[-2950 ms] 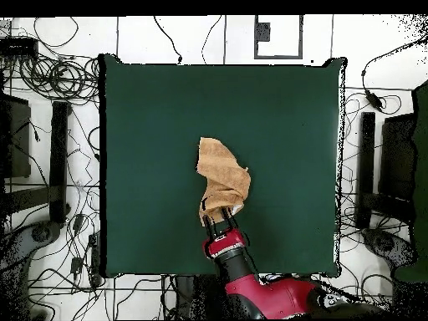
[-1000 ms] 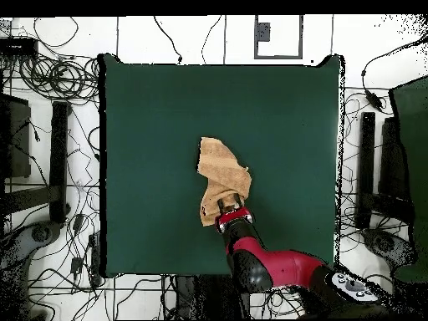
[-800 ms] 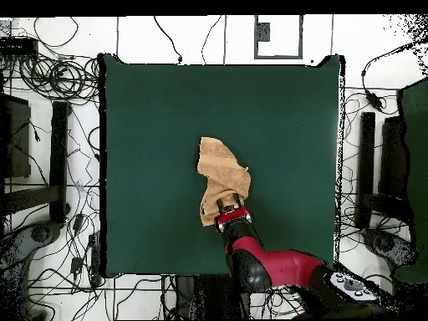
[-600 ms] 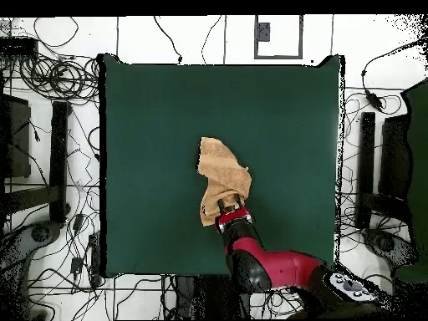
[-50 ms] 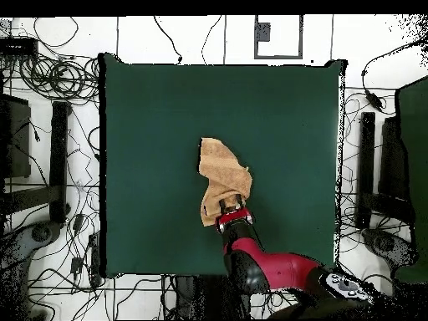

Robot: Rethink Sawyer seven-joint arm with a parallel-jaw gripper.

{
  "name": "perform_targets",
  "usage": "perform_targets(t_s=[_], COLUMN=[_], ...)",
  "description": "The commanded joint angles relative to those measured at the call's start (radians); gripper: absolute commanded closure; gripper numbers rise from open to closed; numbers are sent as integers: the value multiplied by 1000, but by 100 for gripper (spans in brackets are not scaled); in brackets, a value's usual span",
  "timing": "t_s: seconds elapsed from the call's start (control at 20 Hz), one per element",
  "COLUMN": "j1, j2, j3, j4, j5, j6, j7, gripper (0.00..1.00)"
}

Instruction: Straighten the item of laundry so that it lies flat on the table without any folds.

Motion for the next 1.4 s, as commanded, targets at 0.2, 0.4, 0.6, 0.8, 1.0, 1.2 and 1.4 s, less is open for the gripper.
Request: perform_targets(t_s=[0.2, 0.4, 0.6, 0.8, 1.0, 1.2, 1.4], j1=[-15, -47, -50, -23, -16, 14, 25], j2=[44, 80, 83, 54, 38, 4, -47], j3=[90, 141, 155, 143, 145, 113, 110], j4=[-152, -184, -197, -209, -215, -203, -204], j5=[63, 50, 76, 152, 176, 189, 213], j6=[206, 272, 315, 445, 489, 424, 486], j7=[204, 199, 193, 167, 156, 176, 161], gripper=[0, 0, 0, 0, 0, 0, 0])
